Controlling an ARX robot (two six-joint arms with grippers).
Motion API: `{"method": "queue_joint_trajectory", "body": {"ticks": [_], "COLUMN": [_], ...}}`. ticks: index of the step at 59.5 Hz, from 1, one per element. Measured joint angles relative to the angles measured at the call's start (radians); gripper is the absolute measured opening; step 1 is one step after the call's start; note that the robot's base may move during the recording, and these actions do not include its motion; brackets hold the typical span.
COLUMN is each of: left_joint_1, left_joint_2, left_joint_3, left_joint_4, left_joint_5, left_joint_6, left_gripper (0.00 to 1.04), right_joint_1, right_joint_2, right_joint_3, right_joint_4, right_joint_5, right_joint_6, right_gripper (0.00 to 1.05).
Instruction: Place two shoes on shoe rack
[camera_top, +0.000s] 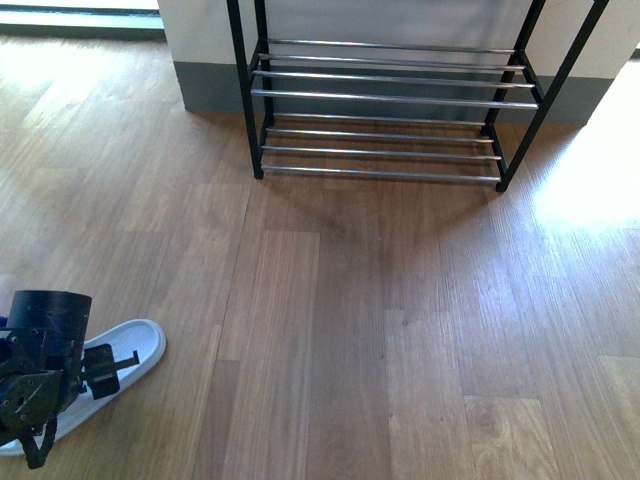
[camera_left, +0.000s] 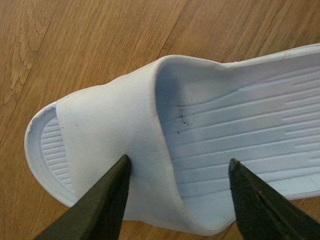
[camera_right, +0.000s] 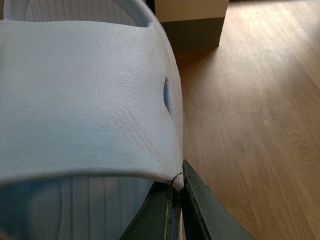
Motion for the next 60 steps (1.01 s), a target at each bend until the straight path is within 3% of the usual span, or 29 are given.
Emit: {"method": "queue_joint_trajectory", "body": {"ticks": [23,46,49,60], "left_joint_1": [-0.01,-0.012,-0.012,-0.016], "left_joint_2": [-0.008,-0.008,-0.008,-0.015], "left_joint_3": [0.0,-0.003,-0.003,-0.012], "left_joint_4": [-0.063,-0.1,-0.099,-0.091], "left_joint_5": [0.021,-0.03,-0.043,-0.098], "left_joint_6": [-0.018,-0.055,-0.062,-0.093], "left_gripper": [0.97,0.95,0.9,0.54], "right_joint_1": [0.0,0.0,0.0,0.0], "right_joint_2": [0.0,0.0,0.0,0.0], "right_joint_3": [0.0,0.0,0.0,0.0], "right_joint_4": [0.0,0.0,0.0,0.0], "right_joint_5": [0.0,0.0,0.0,0.0], "right_joint_6": [0.0,0.0,0.0,0.0], "right_gripper": [0.01,0.01,0.01,0.01]}}
